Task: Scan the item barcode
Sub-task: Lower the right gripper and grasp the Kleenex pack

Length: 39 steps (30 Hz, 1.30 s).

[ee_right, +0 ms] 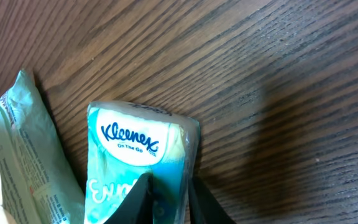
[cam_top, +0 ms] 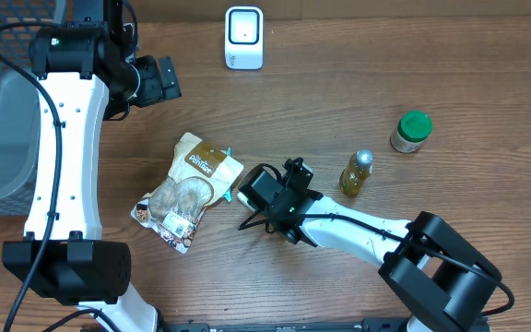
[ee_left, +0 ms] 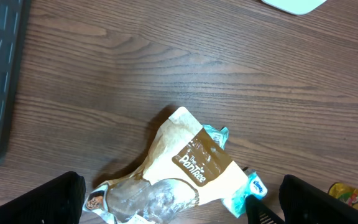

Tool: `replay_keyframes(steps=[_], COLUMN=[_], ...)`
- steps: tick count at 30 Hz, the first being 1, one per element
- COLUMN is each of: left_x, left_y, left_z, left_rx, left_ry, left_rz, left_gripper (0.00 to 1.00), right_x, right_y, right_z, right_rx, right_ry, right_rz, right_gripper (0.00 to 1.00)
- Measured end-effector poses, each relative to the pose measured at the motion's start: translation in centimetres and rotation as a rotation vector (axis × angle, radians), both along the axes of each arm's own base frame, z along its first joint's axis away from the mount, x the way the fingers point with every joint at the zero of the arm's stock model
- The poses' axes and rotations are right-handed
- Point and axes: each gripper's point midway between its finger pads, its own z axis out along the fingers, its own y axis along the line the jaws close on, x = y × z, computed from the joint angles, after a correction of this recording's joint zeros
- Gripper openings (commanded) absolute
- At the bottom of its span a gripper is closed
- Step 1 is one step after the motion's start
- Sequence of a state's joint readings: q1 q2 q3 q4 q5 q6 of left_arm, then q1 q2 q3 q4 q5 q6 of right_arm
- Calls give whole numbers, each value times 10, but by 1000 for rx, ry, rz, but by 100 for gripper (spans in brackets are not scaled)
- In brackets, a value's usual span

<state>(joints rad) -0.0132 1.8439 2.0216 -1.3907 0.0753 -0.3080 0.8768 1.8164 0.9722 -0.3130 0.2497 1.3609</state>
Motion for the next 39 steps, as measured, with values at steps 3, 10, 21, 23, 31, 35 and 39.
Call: replay_keyframes(steps=[3, 10, 21, 23, 31, 35, 39], left_x=[0, 0, 0, 0, 0, 0, 0], left_y=[0, 0, 0, 0, 0, 0, 0], left_z=[0, 0, 0, 0, 0, 0, 0], left_rx=[0, 0, 0, 0, 0, 0, 0], left_ry=[0, 0, 0, 0, 0, 0, 0], left_rz=[0, 0, 0, 0, 0, 0, 0], left_gripper=[100, 100, 100, 100, 100, 100, 100], right_x=[0, -1, -1, 1, 11, 20, 26], right_y=[0, 2, -1, -2, -22, -37, -37], right_z=[-4, -8, -7, -6, -2, 0, 6], right_rx=[-3, 2, -29, -54, -121, -87, -37], right_ry=[3, 19, 25, 18, 85, 129, 127], right_rz=[0, 5, 39, 101, 351, 424, 487], right_gripper=[17, 22, 17, 14, 26, 40, 46])
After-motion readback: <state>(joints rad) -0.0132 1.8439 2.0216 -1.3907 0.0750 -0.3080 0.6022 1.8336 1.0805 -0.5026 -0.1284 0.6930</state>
